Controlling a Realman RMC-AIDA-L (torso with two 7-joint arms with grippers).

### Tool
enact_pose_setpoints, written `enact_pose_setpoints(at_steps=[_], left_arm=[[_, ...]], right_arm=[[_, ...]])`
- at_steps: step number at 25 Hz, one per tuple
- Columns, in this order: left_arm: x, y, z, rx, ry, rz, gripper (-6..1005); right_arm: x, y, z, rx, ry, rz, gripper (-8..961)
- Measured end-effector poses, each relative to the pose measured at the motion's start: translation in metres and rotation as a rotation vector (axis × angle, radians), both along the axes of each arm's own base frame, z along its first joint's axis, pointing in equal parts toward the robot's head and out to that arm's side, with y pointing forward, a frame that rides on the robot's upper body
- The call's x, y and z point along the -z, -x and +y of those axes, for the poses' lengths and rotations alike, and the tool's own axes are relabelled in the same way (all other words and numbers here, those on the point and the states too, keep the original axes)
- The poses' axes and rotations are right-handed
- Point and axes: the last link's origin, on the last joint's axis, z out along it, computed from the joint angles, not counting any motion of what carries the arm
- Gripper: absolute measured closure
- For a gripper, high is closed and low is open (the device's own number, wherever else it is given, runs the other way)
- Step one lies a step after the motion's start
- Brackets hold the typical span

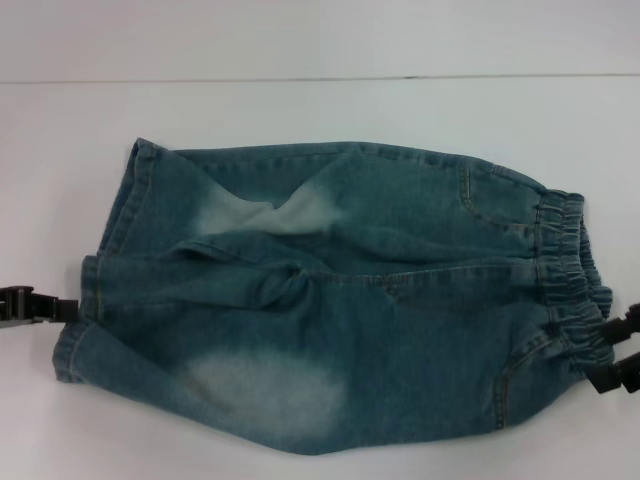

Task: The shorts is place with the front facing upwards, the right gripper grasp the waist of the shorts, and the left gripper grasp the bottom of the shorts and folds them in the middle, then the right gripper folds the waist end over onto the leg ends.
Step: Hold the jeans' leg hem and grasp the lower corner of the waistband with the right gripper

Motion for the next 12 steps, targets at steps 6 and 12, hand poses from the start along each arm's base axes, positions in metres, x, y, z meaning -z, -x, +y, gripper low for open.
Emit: enact_pose_setpoints(at_steps=[6,12], left_arm=[[0.0002,-0.0005,0.0015,0.011,-0.017,-0.009,958],[0.001,-0.0016,0.0014,0.017,-0.012,-0.011,957]], right_arm=[[0.006,-0.0092,0.0009,0.011,0.027,-0.099,115],[0.0078,-0.0101,0.0035,0.005,0.026,-0.127,125]])
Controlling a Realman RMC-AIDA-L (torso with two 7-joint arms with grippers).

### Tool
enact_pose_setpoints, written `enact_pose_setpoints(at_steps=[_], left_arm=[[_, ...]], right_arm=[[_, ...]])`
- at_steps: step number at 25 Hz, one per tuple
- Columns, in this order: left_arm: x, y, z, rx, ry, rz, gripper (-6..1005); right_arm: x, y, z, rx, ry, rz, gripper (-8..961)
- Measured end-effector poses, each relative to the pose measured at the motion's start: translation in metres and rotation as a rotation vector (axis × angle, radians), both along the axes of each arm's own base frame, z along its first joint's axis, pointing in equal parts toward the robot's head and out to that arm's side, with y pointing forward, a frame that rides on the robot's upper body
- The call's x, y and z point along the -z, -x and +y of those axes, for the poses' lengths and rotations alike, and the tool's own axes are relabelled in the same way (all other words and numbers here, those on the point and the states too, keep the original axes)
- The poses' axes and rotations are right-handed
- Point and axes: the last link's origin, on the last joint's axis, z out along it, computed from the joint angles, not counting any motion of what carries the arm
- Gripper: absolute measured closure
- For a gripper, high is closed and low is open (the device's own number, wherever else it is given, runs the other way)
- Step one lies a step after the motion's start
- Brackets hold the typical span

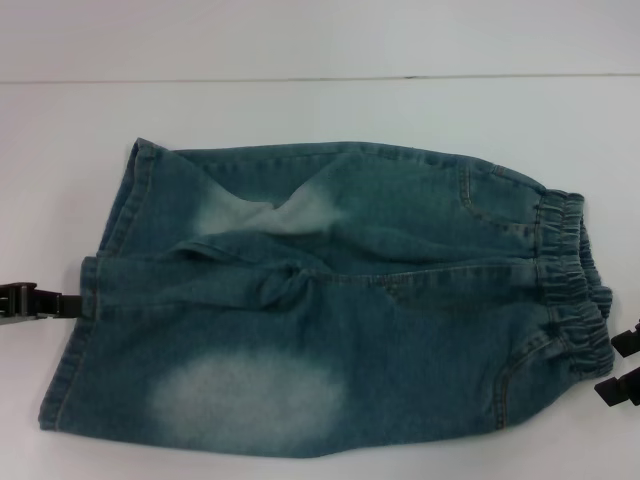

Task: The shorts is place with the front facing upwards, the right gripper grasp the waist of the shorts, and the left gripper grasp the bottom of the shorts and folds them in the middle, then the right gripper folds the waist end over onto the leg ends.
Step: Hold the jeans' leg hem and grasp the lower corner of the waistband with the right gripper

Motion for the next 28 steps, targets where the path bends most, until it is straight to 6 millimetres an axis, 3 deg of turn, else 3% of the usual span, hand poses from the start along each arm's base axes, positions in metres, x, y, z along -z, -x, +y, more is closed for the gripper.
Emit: enact_pose_setpoints(at_steps=[9,25,28], left_arm=[[0.0,0.0,-0.002,0.0,0.003,-0.007,955],[0.0,0.0,-0.003,0.011,0.008,-0.008,952],[0.0,0.0,-0.003,0.013,0.007,-0.009,952]], right_arm=[[0.002,-0.001,0.001,-0.007,0.014,-0.026,141],[0.023,0.003,0.002,-0.074,0.036,-0.019,169],[0.023,0.003,0.002,-0.076,0.038,-0.02,376]])
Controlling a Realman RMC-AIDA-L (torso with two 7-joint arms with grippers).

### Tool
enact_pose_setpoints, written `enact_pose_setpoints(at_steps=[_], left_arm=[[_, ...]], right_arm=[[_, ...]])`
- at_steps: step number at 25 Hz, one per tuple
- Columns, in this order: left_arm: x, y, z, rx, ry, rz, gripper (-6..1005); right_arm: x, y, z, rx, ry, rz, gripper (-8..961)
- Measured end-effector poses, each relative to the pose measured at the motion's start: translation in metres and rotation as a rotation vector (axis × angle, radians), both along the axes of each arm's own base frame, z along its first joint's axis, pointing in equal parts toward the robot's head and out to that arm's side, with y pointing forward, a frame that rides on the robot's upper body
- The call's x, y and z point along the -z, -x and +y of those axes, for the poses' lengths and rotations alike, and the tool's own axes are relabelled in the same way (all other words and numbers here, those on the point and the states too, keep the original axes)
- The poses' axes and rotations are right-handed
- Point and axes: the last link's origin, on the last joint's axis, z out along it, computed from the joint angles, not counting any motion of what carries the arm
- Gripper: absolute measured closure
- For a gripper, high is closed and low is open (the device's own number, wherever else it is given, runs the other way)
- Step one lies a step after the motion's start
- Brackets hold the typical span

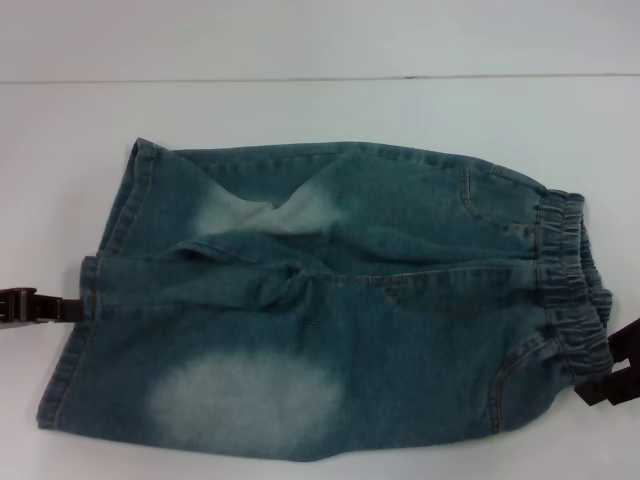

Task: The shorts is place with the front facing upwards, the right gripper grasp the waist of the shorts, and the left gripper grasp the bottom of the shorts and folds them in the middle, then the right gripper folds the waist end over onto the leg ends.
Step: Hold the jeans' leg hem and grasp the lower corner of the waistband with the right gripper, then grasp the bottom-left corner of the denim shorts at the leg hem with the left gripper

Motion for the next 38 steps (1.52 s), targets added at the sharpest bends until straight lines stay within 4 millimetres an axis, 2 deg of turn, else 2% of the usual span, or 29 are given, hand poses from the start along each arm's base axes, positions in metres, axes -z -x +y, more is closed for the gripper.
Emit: enact_pose_setpoints(at_steps=[4,11,16,21,25,32,35,38], left_arm=[[-0.002,-0.007,-0.003,0.065,0.009,-0.031,951],[-0.019,-0.012,-0.012,0.125,-0.014,-0.104,936],[-0.032,-0.011,-0.026,0.129,0.003,-0.106,847],[-0.042,-0.004,-0.042,0.07,0.076,-0.041,686],[-0.042,0.003,-0.048,-0.032,0.13,0.002,598],[-0.041,0.009,-0.046,-0.092,0.149,0.053,444],[-0.039,0.011,-0.043,-0.096,0.145,0.074,300],[-0.035,0.012,-0.039,-0.095,0.155,0.099,299]], right_arm=[[0.0,0.0,0.0,-0.002,0.001,-0.002,465],[-0.004,-0.001,0.001,0.0,-0.036,0.037,622],[-0.008,-0.003,-0.001,-0.008,-0.077,0.104,853],[-0.011,-0.006,-0.002,-0.011,-0.116,0.15,904],[-0.01,-0.006,-0.001,-0.025,-0.129,0.163,904],[-0.008,-0.002,0.001,-0.049,-0.129,0.17,904],[-0.008,-0.001,0.003,-0.055,-0.134,0.171,904],[-0.009,-0.001,0.006,-0.063,-0.151,0.171,904]])
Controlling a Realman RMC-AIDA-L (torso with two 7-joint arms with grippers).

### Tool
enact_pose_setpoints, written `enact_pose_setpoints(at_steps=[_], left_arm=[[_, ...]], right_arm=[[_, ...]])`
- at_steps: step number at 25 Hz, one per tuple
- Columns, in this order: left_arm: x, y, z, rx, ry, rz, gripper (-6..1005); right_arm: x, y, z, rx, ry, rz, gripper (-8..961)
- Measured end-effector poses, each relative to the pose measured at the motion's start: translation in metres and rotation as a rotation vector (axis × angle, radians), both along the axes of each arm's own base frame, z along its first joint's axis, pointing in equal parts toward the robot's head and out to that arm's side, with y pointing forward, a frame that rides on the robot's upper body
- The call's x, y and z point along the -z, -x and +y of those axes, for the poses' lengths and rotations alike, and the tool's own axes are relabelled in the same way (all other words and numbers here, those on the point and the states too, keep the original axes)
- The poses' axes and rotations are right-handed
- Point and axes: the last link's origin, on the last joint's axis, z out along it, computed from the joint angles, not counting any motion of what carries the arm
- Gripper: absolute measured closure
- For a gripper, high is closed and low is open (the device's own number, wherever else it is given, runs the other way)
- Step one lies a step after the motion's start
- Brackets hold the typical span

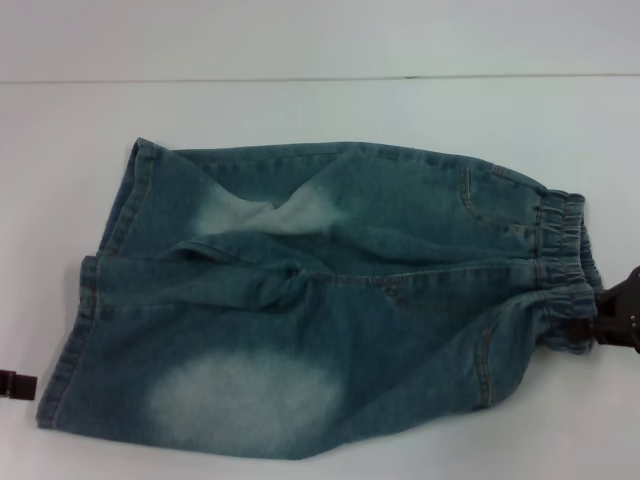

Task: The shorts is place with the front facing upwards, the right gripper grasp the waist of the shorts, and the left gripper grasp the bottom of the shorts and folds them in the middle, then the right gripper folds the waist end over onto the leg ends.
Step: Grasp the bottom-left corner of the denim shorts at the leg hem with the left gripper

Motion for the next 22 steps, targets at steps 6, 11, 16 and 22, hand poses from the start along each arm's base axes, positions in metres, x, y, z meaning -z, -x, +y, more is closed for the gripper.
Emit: enact_pose_setpoints(at_steps=[6,11,16,22], left_arm=[[0.011,0.002,0.007,-0.004,0.019,0.02,300],[0.021,0.002,0.01,-0.002,0.044,0.042,302],[0.029,0.001,0.013,0.002,0.059,0.044,305],[0.033,-0.002,0.015,0.007,0.064,0.035,308]], right_arm=[[0.0,-0.001,0.003,0.0,-0.007,0.002,904],[0.001,-0.001,0.004,-0.001,-0.009,-0.003,904],[0.002,-0.001,0.003,-0.002,-0.008,-0.003,905],[0.001,-0.002,0.003,0.0,-0.011,-0.004,905]])
